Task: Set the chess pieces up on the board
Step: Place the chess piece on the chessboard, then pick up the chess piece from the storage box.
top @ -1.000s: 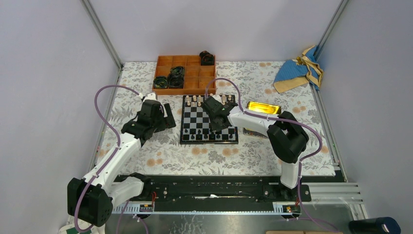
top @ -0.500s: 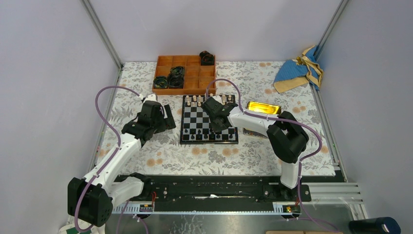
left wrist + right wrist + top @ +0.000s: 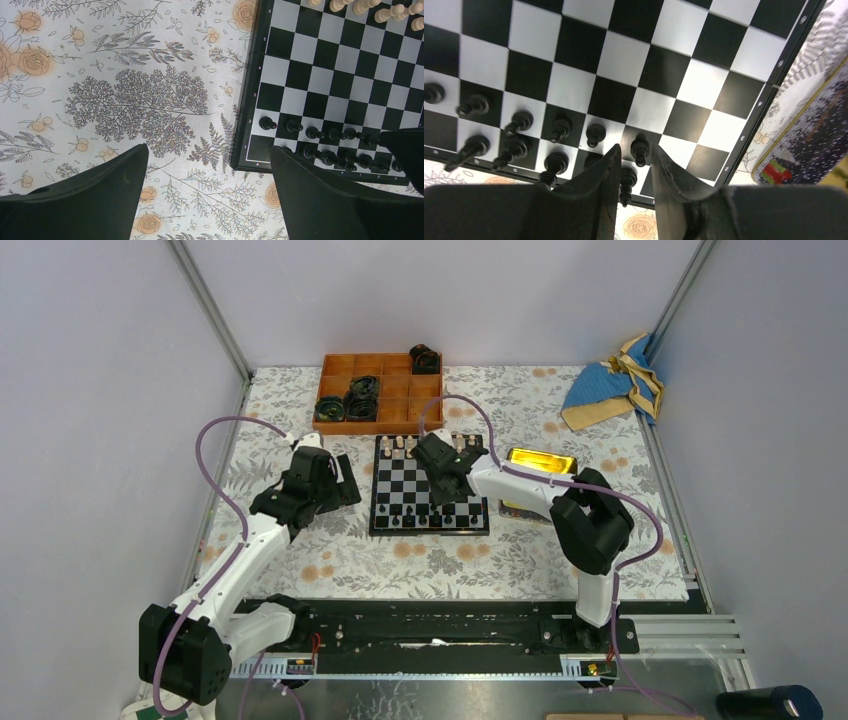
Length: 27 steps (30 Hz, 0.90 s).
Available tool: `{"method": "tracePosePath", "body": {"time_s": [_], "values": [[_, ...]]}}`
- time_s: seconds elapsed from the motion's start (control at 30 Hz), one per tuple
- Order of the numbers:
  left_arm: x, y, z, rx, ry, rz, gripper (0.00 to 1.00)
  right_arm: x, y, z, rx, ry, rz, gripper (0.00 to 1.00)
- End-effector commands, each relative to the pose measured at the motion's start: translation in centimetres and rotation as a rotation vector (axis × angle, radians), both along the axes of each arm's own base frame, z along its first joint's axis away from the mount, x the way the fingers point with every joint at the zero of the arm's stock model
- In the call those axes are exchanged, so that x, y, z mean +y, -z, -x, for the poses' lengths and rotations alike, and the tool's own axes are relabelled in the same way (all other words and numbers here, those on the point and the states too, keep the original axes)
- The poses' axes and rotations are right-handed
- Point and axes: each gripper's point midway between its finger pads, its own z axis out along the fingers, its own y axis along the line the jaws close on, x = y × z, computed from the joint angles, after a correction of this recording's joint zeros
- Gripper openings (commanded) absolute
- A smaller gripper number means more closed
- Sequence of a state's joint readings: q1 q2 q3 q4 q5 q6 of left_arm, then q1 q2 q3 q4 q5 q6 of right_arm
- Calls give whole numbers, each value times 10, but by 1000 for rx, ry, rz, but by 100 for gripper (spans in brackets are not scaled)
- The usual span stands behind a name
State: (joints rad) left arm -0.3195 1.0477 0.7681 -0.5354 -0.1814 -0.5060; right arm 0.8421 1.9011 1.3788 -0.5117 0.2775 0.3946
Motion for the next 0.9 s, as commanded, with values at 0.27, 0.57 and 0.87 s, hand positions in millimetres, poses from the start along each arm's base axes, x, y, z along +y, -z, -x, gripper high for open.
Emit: {"method": "tracePosePath", "body": {"time_s": [0.27,0.57,0.87], "values": [[0,-10,-8,-35,4,4,99,-42,-114,-55,-299,167,2,46],[-1,-10,-8,-32,5,3,99,-173,-108,-66,-284,547,42,48],[-2,-7,-7,-23,11,7,99,-230,-60,-43,-193,688,35,47]]}}
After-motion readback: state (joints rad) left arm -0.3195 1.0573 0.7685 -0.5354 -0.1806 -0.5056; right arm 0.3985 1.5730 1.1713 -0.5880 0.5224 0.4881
